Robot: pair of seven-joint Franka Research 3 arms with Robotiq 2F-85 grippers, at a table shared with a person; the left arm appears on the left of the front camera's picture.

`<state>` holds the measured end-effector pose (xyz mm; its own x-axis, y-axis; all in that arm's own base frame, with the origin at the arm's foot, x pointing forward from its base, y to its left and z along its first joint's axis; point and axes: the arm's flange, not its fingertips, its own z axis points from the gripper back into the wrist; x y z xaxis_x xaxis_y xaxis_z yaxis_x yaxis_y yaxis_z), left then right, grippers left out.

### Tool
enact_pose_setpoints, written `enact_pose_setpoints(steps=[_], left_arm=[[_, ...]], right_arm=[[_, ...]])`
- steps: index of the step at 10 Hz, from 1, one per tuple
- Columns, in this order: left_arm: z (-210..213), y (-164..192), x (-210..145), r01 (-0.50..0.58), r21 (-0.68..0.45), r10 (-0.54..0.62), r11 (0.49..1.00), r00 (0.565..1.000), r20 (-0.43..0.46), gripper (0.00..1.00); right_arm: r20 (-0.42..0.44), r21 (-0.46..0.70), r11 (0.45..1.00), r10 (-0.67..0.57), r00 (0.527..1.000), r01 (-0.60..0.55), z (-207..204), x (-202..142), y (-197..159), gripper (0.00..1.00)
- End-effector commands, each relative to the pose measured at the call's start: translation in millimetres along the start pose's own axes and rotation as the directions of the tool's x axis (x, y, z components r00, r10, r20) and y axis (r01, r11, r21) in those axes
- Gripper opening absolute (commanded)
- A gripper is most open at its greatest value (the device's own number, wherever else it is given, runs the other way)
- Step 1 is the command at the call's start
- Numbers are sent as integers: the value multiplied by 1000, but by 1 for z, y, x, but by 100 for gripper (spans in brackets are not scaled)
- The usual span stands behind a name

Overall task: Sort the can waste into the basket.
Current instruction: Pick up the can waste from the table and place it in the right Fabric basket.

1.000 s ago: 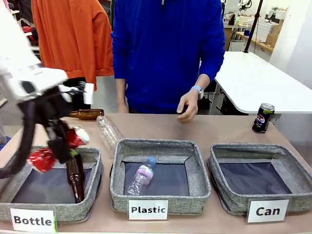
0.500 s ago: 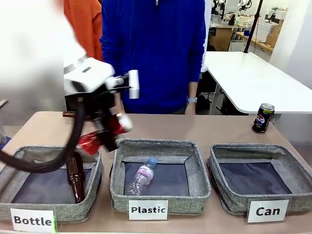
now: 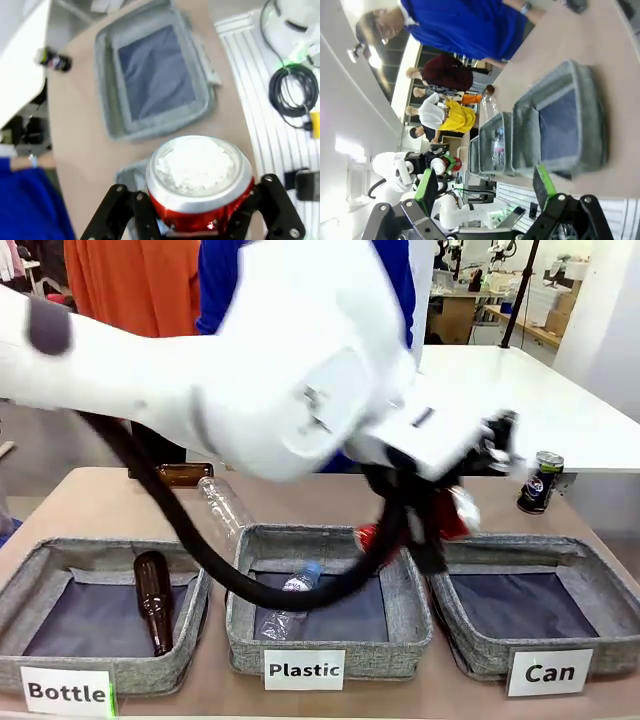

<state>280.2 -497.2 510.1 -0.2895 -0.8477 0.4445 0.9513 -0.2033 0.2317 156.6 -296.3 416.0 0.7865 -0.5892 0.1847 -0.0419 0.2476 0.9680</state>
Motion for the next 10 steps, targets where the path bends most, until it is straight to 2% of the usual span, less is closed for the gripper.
enact_pose_setpoints(steps=[1, 2, 3, 4, 7, 8, 9, 10], left_arm=[[-22, 15, 24, 33, 23, -34, 999, 999, 40, 0], [-37, 13, 44, 12, 41, -16, 999, 995, 101, 0], [-54, 14, 63, -74, -48, 80, 996, 988, 130, 0], [-32, 1, 30, 37, 4, -37, 999, 997, 64, 0], [-32, 1, 30, 37, 4, -37, 999, 997, 64, 0], [-44, 7, 40, 10, -13, -9, 1000, 996, 89, 0], [-55, 21, 48, -85, 114, 65, 990, 984, 163, 0], [-67, 41, 67, -86, 124, 56, 989, 973, 225, 0]], right_arm=[[-14, 27, 999, -23, 1000, 23, 33, 8, -23, 100], [0, 25, 999, -43, 999, 43, 38, 6, -37, 100], [17, 3, 1000, -26, 1000, 26, 29, -9, -6, 100], [17, 3, 1000, -26, 1000, 26, 29, -9, -6, 100], [17, 3, 1000, -26, 1000, 26, 29, -9, -6, 100], [17, 3, 1000, -26, 1000, 26, 29, -9, -6, 100], [17, 3, 1000, -26, 1000, 26, 29, -9, -6, 100], [17, 3, 1000, -26, 1000, 26, 29, -9, -6, 100]])
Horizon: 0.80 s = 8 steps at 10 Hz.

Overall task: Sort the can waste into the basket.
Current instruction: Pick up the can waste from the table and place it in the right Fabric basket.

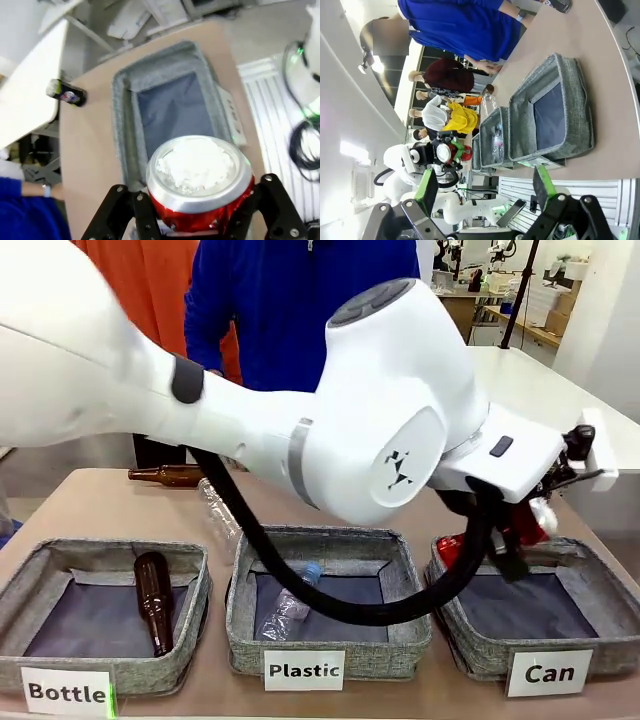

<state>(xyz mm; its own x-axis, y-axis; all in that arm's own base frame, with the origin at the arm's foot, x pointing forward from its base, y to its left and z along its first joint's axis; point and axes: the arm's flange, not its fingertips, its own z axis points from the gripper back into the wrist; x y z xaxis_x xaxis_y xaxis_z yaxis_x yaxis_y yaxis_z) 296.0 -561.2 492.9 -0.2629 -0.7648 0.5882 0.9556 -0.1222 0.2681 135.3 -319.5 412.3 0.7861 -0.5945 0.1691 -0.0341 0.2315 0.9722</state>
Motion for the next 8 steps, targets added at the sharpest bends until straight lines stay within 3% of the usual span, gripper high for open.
enact_pose_setpoints(steps=[1, 5, 8], left_arm=[[-41, 26, 33, -11, -5, 12, 1000, 997, 73, 0], [-94, 40, 46, -46, -27, 46, 999, 999, -7, 0], [-108, 41, 51, -45, -52, 45, 998, 999, 7, 0]], right_arm=[[15, -5, 1000, -9, 1000, 9, -1, -5, 2, 100], [-1, 0, 1000, -1, 1000, 1, 0, 0, -1, 100], [-1, 0, 1000, -1, 1000, 1, 0, 0, -1, 100]])
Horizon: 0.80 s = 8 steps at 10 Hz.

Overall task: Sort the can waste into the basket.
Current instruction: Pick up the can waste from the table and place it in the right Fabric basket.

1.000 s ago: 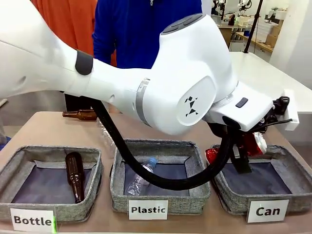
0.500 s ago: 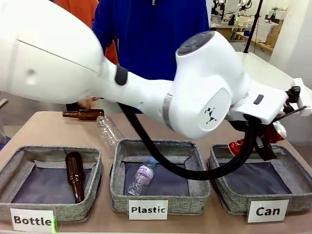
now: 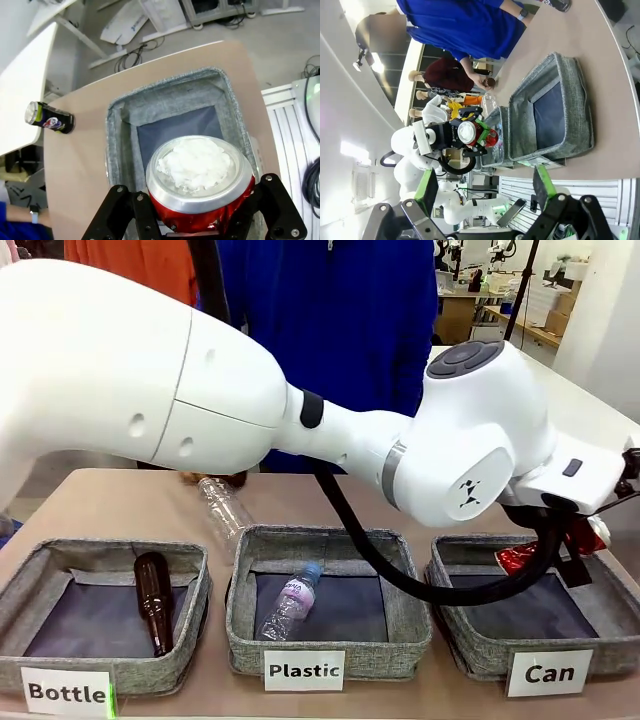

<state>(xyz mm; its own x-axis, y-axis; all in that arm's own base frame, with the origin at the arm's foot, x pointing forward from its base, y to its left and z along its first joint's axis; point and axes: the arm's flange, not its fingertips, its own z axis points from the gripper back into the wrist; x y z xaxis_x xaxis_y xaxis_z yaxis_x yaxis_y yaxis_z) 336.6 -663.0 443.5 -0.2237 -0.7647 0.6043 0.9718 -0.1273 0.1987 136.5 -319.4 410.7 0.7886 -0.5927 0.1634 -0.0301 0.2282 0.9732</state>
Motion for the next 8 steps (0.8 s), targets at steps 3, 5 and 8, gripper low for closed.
enact_pose_setpoints(steps=[3, 5, 8], left_arm=[[-1, 0, 13, 2, 24, -2, 1000, 1000, 0, 100], [-1, 1, 13, -10, 48, 9, 999, 1000, 16, 100], [4, 2, 14, -3, 67, 2, 998, 1000, 25, 100]], right_arm=[[3, 0, 1000, 4, 1000, -4, 1, 0, 1, 100], [3, 0, 1000, 4, 1000, -4, 1, 0, 1, 100], [3, 0, 1000, 4, 1000, -4, 1, 0, 1, 100]])
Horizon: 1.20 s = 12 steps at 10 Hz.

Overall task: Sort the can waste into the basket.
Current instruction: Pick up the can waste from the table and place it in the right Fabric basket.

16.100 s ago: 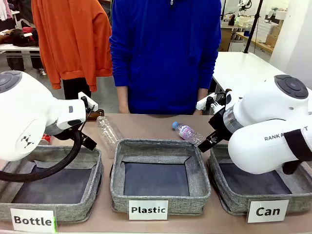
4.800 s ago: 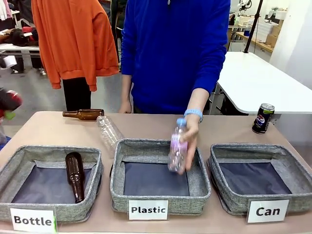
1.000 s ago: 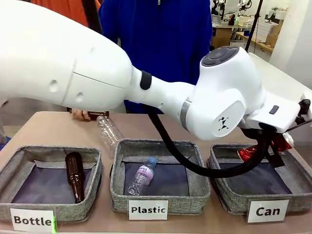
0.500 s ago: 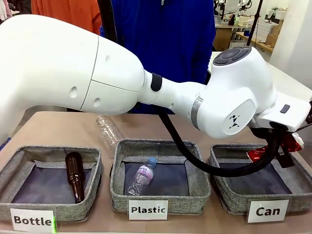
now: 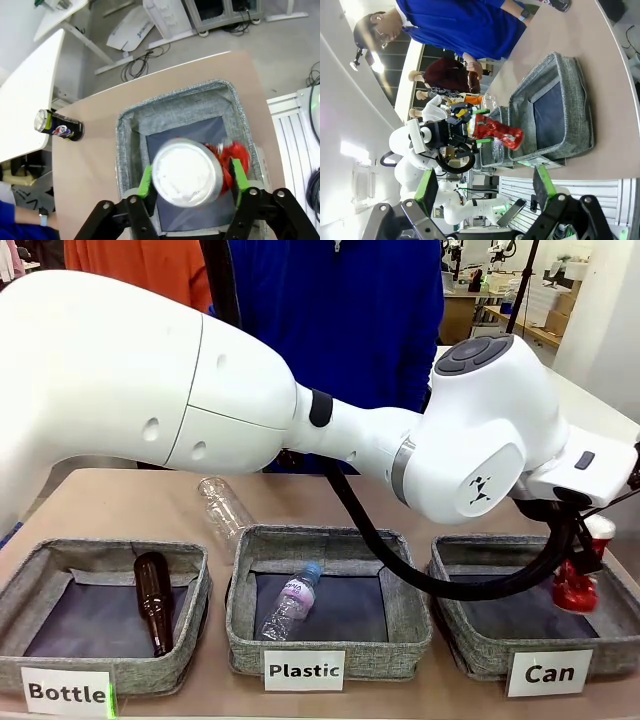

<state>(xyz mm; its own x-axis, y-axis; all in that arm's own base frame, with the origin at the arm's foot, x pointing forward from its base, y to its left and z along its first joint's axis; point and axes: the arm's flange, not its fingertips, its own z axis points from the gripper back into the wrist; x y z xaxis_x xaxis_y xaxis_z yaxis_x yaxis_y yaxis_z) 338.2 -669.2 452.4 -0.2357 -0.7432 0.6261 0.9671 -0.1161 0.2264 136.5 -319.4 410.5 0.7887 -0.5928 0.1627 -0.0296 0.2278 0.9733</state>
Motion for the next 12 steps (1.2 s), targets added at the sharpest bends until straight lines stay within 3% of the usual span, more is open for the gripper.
enact_pose_setpoints(steps=[1, 3, 4, 6, 8, 9, 11, 12], left_arm=[[3, -3, 4, -11, 41, 11, 999, 1000, -5, 100], [10, -1, 3, -23, 55, 22, 998, 1000, 17, 100], [21, 1, 0, -37, 63, 38, 997, 999, -18, 100], [82, 1, -33, -4, -24, -1, 1000, 979, -202, 100], [147, -2, -89, 2, 38, 10, 999, 955, -296, 100], [178, -7, -118, 20, 73, 3, 997, 952, -305, 100], [200, -16, -142, 20, 86, -2, 996, 977, -214, 100], [195, -18, -146, 23, 81, -6, 996, 980, -197, 100]], right_arm=[[3, 0, 1000, 4, 1000, -4, 1, -1, 1, 100], [3, 0, 1000, 4, 1000, -4, 1, -1, 1, 100], [3, 0, 1000, 4, 1000, -4, 1, -1, 1, 100], [3, 0, 1000, 4, 1000, -4, 1, -1, 1, 100], [3, 0, 1000, 4, 1000, -4, 1, -1, 1, 100], [3, 0, 1000, 4, 1000, -4, 1, -1, 1, 100], [-1, 0, 1000, -1, 1000, 1, 0, 0, 0, 100], [-90, 54, 996, -62, 994, 67, -6, 1, 4, 100]])
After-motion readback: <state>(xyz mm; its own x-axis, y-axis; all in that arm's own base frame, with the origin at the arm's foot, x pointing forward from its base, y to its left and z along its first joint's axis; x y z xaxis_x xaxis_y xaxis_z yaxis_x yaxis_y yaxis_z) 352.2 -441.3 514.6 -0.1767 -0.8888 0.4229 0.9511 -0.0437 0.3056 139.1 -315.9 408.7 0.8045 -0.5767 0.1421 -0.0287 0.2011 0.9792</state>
